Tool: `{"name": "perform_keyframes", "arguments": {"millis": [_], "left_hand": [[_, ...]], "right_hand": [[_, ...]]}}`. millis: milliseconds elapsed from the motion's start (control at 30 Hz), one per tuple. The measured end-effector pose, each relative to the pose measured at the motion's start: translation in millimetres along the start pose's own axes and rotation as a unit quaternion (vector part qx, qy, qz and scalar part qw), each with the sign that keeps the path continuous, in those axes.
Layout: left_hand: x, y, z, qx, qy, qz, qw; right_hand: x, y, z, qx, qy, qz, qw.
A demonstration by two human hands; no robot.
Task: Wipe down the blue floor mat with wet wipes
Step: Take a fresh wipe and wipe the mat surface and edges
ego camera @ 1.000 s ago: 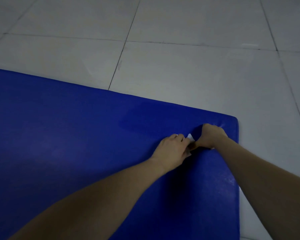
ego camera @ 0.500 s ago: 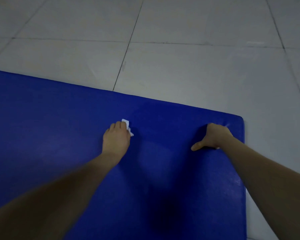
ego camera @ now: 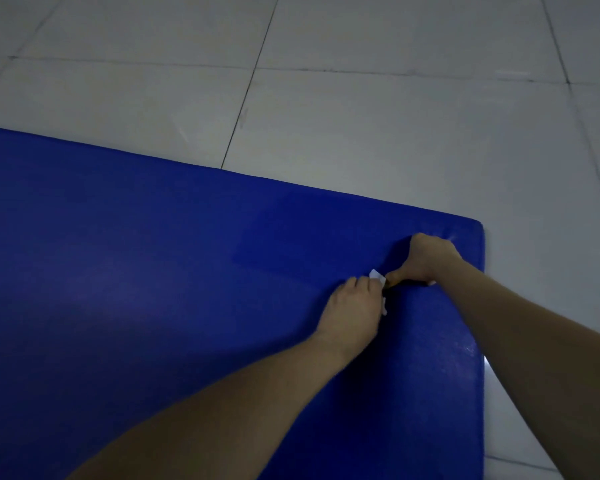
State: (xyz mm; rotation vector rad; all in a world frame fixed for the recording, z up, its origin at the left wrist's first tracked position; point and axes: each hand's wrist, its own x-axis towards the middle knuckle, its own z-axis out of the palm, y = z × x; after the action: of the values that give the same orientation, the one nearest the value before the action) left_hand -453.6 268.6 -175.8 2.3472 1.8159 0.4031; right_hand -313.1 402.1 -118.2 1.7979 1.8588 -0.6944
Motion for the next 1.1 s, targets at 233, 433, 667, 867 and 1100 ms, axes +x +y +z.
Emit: {"name": "perform_keyframes", "arguments": {"millis": [233, 433, 667, 867, 1100], "left_hand": [[-1, -61, -13, 0.069, -0.039, 0.002, 0.997], [-29, -156, -58, 0.085, -0.057, -0.288, 0.952], [-36, -133, -82, -0.107, -0.037, -0.374, 0.920], [-21, -20, -49, -0.096, -0.101, -0.216, 0.966], [-35, -5, -21, 0.045, -0.089, -0.063, 0.993]], "right_hand": [[-6, 6, 2, 0.018, 0.004, 0.005, 1.000], [-46, 6, 26, 0.032, 0.021, 0.029, 0.999], [-111, 2, 75, -0.015, -0.093, 0.039, 0.995], [-100, -7, 64, -0.060, -0.094, 0.014, 0.994], [-98, -9, 62, -0.068, -0.097, 0.008, 0.993]]}}
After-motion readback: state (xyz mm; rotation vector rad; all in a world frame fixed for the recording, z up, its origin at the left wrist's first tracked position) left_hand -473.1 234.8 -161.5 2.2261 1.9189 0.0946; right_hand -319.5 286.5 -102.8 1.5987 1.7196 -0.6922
